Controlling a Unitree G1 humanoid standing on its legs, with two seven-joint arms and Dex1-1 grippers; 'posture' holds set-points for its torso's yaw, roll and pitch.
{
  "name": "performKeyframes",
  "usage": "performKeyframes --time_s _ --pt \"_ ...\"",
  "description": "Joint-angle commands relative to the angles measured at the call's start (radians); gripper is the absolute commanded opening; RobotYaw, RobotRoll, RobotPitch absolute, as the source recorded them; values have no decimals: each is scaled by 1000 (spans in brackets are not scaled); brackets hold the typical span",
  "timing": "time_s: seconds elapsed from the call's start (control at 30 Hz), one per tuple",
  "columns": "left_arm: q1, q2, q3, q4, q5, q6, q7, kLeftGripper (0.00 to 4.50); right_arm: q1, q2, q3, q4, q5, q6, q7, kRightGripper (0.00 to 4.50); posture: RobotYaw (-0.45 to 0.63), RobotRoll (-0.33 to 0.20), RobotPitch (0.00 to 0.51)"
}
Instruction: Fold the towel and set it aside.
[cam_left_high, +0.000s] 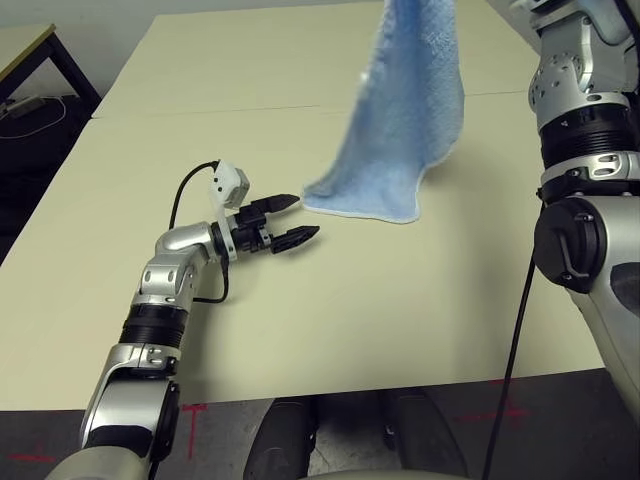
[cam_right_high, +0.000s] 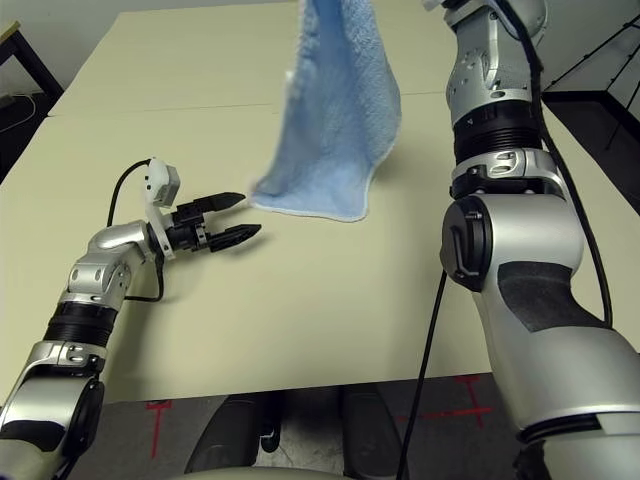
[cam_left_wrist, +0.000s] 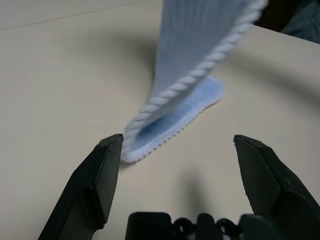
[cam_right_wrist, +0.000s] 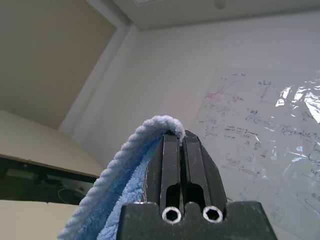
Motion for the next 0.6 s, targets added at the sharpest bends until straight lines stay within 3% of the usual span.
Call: performKeyframes --time_s 0.03,0.3,0.6 --pt "-24 -7 8 56 29 -35 33 4500 32 -28 -7 -45 11 26 13 25 12 0 142" --pt "-114 -46 -26 207 95 -125 62 4500 52 -38 -12 -76 14 57 -1 25 9 0 138" --pt "-103 -65 -65 242 135 -88 54 4500 42 -31 -12 -64 10 56 -6 25 12 0 140"
